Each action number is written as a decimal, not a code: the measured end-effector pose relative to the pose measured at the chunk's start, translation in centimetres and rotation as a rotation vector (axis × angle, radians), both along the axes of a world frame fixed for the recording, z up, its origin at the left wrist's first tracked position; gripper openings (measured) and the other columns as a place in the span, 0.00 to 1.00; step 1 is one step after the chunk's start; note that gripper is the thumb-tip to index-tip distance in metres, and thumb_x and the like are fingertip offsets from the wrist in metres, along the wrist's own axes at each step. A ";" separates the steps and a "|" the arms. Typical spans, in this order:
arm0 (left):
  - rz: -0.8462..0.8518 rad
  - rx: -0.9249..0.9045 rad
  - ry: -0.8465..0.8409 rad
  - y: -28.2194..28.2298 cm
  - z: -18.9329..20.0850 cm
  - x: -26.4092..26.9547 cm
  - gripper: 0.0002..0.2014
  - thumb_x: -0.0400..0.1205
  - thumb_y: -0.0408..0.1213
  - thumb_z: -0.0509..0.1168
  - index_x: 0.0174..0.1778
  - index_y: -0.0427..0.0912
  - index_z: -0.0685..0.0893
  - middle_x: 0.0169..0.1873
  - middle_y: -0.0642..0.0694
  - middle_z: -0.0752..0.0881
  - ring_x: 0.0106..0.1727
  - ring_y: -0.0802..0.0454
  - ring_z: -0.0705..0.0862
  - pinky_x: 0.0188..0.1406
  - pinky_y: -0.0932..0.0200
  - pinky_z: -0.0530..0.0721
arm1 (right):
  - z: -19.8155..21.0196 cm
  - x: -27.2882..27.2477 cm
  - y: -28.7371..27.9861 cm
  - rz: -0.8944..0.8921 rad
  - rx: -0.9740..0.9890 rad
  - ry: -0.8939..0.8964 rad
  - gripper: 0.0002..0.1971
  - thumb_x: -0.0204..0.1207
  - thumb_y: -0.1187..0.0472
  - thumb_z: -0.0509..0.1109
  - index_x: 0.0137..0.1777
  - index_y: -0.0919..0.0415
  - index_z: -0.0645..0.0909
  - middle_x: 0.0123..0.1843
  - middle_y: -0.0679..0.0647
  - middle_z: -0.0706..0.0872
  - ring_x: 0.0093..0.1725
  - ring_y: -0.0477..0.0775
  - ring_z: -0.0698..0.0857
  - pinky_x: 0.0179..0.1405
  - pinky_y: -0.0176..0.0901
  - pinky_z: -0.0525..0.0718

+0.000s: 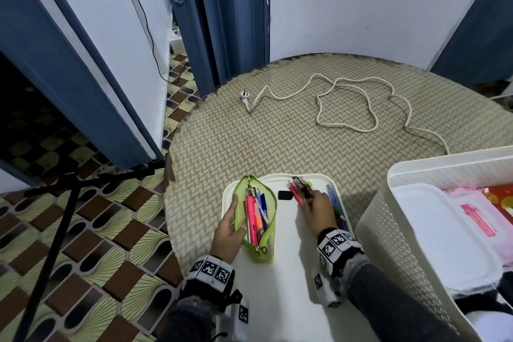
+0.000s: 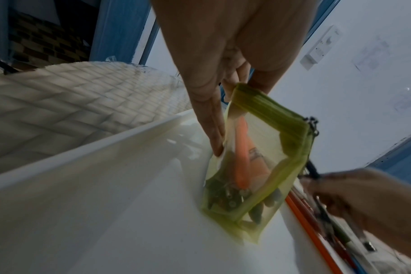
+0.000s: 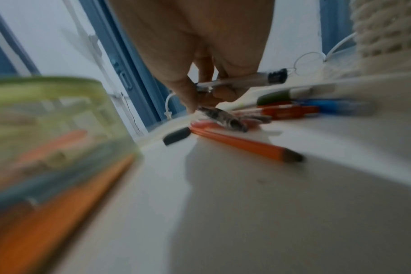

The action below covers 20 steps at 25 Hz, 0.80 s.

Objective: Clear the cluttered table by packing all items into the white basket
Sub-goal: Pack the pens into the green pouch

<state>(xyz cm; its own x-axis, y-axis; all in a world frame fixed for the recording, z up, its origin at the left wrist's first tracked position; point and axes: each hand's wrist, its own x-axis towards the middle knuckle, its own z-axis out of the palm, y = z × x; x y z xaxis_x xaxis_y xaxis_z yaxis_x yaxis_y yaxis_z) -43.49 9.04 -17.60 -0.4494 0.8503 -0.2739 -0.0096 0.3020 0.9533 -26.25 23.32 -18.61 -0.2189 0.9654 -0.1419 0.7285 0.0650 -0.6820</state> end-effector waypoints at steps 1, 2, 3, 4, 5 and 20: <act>-0.004 -0.003 0.000 0.0 -0.1 0.0 0.38 0.78 0.14 0.55 0.81 0.52 0.62 0.77 0.49 0.69 0.73 0.55 0.74 0.73 0.46 0.74 | 1.3 -0.6 -0.2 -0.048 0.006 0.101 0.11 0.80 0.60 0.66 0.57 0.66 0.79 0.50 0.61 0.85 0.50 0.61 0.84 0.52 0.53 0.82; -0.006 -0.006 0.000 0.1 0.1 0.0 0.38 0.78 0.14 0.55 0.81 0.51 0.62 0.76 0.51 0.70 0.70 0.59 0.76 0.72 0.48 0.76 | 2.5 -1.3 -0.4 -0.094 0.019 0.242 0.08 0.79 0.60 0.68 0.54 0.64 0.79 0.45 0.57 0.85 0.44 0.59 0.84 0.47 0.52 0.83; -0.007 -0.005 -0.007 0.1 0.2 0.2 0.37 0.79 0.14 0.55 0.81 0.49 0.61 0.74 0.52 0.71 0.67 0.61 0.78 0.70 0.49 0.77 | 4.1 -2.0 -0.7 -0.123 0.022 0.372 0.06 0.78 0.61 0.69 0.52 0.61 0.79 0.41 0.53 0.84 0.39 0.55 0.83 0.42 0.50 0.83; -0.007 -0.003 -0.014 0.2 0.3 0.3 0.37 0.78 0.13 0.54 0.81 0.48 0.61 0.73 0.53 0.72 0.66 0.59 0.79 0.69 0.47 0.78 | 5.5 -2.9 -1.0 -0.127 0.052 0.464 0.06 0.78 0.61 0.70 0.52 0.60 0.78 0.38 0.49 0.83 0.35 0.51 0.81 0.39 0.46 0.82; -0.006 -0.004 -0.020 0.2 0.3 0.4 0.38 0.78 0.12 0.54 0.81 0.48 0.61 0.71 0.53 0.73 0.67 0.56 0.79 0.70 0.44 0.77 | 6.8 -3.7 -1.3 -0.119 0.087 0.517 0.07 0.77 0.61 0.70 0.52 0.59 0.77 0.37 0.47 0.82 0.33 0.48 0.80 0.36 0.41 0.82; -0.008 -0.027 -0.051 0.6 0.5 0.7 0.34 0.82 0.18 0.54 0.79 0.56 0.64 0.71 0.26 0.74 0.72 0.27 0.71 0.69 0.35 0.72 | 7.7 -6.5 -3.4 0.120 -0.005 0.425 0.08 0.79 0.64 0.67 0.53 0.64 0.85 0.36 0.53 0.84 0.37 0.49 0.82 0.39 0.33 0.79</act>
<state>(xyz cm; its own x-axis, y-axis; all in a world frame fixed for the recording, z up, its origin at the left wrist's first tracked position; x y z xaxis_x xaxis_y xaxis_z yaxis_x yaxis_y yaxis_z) -42.77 9.69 -17.14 -0.4274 0.8459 -0.3192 -0.0553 0.3279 0.9431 -32.71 19.95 -10.90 -0.3690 0.9292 -0.0197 0.3709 0.1278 -0.9198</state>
